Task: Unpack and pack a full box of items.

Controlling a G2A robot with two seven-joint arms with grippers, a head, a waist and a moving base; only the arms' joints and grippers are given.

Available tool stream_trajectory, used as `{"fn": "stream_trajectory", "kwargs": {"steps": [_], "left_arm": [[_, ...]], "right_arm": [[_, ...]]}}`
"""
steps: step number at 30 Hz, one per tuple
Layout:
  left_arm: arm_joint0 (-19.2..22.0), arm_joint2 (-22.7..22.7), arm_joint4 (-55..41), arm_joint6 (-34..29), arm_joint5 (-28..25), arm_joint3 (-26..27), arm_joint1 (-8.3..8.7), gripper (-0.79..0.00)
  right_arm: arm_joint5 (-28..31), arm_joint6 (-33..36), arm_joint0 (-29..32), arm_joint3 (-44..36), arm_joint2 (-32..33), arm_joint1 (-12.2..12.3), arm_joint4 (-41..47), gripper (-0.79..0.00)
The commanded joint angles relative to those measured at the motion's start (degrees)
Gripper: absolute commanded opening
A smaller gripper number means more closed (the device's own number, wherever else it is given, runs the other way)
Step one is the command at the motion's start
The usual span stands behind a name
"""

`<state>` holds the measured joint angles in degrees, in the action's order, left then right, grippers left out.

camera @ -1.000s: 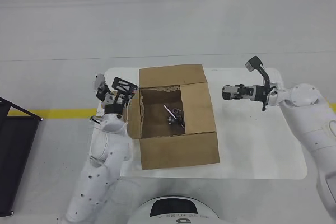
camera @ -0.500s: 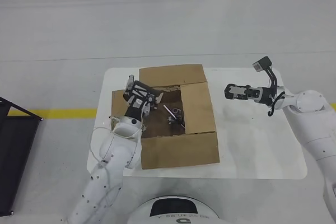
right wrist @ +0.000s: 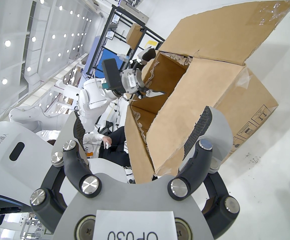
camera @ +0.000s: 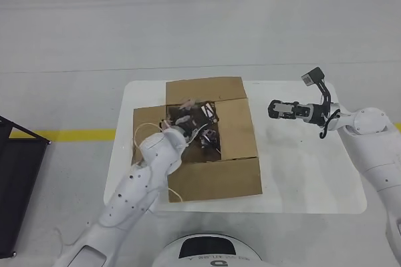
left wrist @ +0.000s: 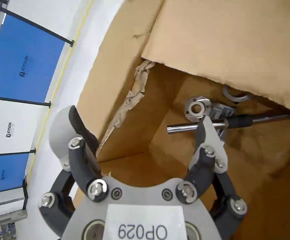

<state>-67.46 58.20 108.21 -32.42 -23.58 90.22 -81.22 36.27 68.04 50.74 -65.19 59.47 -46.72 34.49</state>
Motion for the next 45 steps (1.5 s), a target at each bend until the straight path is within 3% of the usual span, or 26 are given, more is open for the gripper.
{"fn": "stream_trajectory", "kwargs": {"steps": [1, 5, 10, 12, 16, 22, 25, 28, 39, 45], "left_arm": [[1.48, -0.56, -2.71, 0.53, -1.61, -1.26, -0.29, 0.0], [3.08, -1.03, -4.3, 3.13, -2.59, -3.83, -0.48, 0.0], [4.47, -2.46, -5.27, 8.36, 0.19, -7.06, -0.99, 0.0], [4.51, -1.95, -6.74, 11.61, 1.79, -7.02, -1.07, 0.0], [1.59, 1.64, -9.68, 21.92, 10.58, -4.26, -0.83, 0.0], [1.17, -0.14, -8.2, 28.96, 12.55, -4.11, -1.01, 0.0], [3.7, -2.7, -9.12, 28.21, 12.54, -5.2, -1.79, 0.0], [6.81, -6.11, -9.56, 26.97, 12.5, -6.6, -2.84, 0.0], [17.08, -16.95, -13.24, 17.14, 13.63, -14.17, -7.67, 0.0], [20.96, -20.0, -16.62, 14.42, 16.37, -21.05, -10.43, 0.0]], "right_arm": [[0.0, 0.0, 0.0, 0.0, 0.0, 0.0, 0.0, 0.0], [0.0, 0.0, 0.0, 0.0, 0.0, 0.0, 0.0, 0.0], [0.0, 0.0, 0.0, 0.0, 0.0, 0.0, 0.0, 0.0], [0.0, 0.0, 0.0, 0.0, 0.0, 0.0, 0.0, 0.0], [0.0, 0.0, 0.0, 0.0, 0.0, 0.0, 0.0, 0.0], [0.0, 0.0, 0.0, 0.0, 0.0, 0.0, 0.0, 0.0], [-0.14, -1.45, 0.71, -0.55, 0.49, 0.04, -0.29, 0.0], [3.69, -3.72, 3.91, -1.05, 3.95, 0.78, 2.81, 0.0], [11.15, -11.17, 24.17, -15.02, 20.76, 6.09, 2.05, 0.0], [10.22, -10.4, 32.72, -24.1, 28.0, 7.68, -1.26, 0.0]]}}
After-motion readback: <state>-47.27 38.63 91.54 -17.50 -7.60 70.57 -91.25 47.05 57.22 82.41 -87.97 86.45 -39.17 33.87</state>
